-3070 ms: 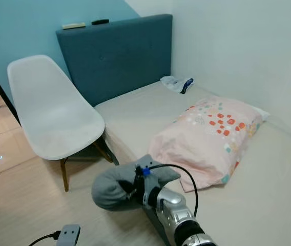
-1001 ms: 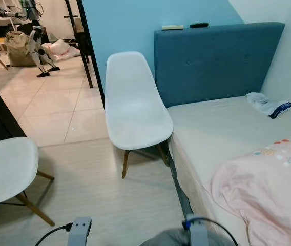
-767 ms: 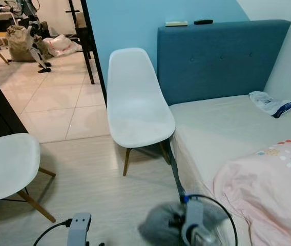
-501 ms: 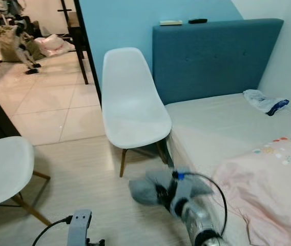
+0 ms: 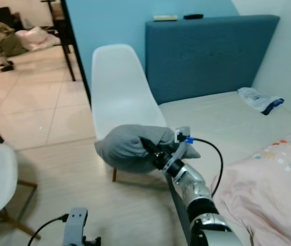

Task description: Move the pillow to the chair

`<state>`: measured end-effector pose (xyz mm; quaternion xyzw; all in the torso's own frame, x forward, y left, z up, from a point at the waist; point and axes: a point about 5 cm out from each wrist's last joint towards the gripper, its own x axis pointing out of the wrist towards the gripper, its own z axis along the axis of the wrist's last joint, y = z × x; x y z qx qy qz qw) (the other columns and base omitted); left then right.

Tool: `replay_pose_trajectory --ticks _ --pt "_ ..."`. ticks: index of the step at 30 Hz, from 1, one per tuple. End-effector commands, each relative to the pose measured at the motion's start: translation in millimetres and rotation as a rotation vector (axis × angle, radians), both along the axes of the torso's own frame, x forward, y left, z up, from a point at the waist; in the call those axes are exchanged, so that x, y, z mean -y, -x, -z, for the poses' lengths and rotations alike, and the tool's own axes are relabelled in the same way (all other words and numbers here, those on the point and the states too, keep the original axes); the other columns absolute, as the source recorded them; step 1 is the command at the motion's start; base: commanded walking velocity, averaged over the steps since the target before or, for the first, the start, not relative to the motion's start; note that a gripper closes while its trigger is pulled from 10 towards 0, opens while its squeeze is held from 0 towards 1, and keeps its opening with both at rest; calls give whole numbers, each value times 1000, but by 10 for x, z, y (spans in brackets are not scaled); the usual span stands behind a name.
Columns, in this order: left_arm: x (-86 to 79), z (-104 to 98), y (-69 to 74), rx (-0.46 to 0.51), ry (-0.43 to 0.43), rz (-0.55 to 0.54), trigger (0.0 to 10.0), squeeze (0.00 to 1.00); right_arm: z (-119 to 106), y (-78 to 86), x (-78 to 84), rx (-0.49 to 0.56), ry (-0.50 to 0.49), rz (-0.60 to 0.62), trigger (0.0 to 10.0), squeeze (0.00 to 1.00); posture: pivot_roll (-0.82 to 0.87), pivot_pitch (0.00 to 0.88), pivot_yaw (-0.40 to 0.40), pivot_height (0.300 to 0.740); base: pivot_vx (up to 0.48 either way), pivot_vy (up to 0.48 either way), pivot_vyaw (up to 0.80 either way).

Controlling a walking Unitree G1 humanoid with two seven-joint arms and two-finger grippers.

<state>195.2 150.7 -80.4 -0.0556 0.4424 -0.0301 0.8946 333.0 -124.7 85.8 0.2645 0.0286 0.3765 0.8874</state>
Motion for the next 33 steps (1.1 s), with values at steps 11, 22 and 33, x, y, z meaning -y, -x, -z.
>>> replay_pose_trajectory --ticks 11,22,33 --pt "1 14 24 -12 -7 22 10000 0 24 76 -265 49 134 -127 10000 0 -63 0 -21 740 370 0 0" --pt "-6 19 34 -15 -6 15 10000 0 -172 32 -410 102 30 -158 10000 0 -57 0 -16 740 372 0 0" --pt "-18 30 58 -20 -8 13 10000 0 -257 0 -547 133 68 -144 10000 0 -46 0 -12 740 374 0 0"
